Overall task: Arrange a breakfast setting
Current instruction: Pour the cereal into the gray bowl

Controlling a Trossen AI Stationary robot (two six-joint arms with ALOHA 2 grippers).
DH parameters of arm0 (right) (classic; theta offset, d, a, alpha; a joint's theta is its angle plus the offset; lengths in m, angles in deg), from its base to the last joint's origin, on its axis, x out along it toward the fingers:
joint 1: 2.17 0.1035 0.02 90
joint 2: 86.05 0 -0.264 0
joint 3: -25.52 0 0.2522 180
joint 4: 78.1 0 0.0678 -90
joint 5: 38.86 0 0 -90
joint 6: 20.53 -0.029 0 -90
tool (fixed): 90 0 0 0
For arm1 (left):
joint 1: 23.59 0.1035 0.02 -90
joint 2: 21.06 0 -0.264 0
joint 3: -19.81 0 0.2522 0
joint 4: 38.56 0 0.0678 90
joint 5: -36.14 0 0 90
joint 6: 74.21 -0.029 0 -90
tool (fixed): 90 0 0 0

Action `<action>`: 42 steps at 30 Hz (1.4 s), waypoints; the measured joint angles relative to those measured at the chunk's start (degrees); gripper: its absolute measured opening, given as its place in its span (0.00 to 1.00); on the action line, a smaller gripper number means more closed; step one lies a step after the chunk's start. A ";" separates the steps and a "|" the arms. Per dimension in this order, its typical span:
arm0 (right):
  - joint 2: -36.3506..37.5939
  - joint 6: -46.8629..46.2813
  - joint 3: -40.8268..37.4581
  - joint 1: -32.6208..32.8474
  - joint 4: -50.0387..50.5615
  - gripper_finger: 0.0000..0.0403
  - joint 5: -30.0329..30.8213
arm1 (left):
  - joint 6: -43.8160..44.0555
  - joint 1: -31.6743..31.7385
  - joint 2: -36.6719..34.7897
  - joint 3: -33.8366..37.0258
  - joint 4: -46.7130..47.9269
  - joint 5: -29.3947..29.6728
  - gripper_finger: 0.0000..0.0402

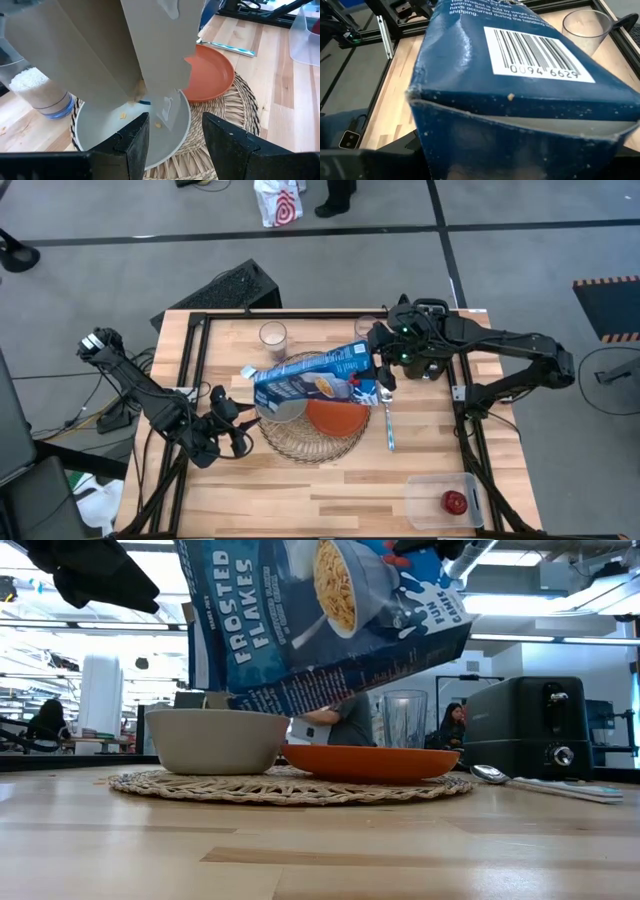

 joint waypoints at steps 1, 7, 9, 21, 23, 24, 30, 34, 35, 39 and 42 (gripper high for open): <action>0.00 0.00 0.00 0.00 0.09 0.76 0.02 | 0.04 0.03 0.00 0.00 0.02 0.01 0.42; -0.02 -0.02 0.00 0.04 -0.17 0.76 0.01 | 0.31 0.04 0.00 0.00 0.00 0.02 0.42; -0.02 -0.02 0.00 0.04 -0.30 0.76 0.00 | 0.37 0.02 0.00 0.00 0.00 0.03 0.42; 0.18 0.31 0.00 0.03 0.16 0.76 0.00 | 0.62 0.03 0.00 0.00 0.00 0.02 0.42; 0.39 0.48 0.07 0.00 0.09 0.76 -0.02 | 0.62 0.02 0.00 0.00 0.00 0.02 0.42; 0.39 0.56 0.61 0.00 0.37 0.76 -0.02 | 0.60 0.02 0.00 0.00 -0.02 0.02 0.42; -0.58 1.53 6.01 0.07 3.28 0.76 -0.01 | 0.87 0.04 0.00 0.00 -0.01 -0.09 0.42; -1.27 1.51 7.15 0.07 7.18 0.76 0.06 | 1.19 -0.02 0.00 0.00 -0.02 -0.60 0.42; -1.29 1.51 7.15 0.09 7.32 0.76 0.07 | 1.21 -0.02 0.00 0.00 0.00 -0.99 0.42; -1.13 1.45 7.48 0.42 7.44 0.76 0.06 | 1.24 -0.02 0.00 0.00 -0.01 -2.39 0.42; -1.23 1.38 7.45 0.55 7.82 0.76 0.07 | 1.32 -0.02 0.00 0.00 0.00 -3.12 0.42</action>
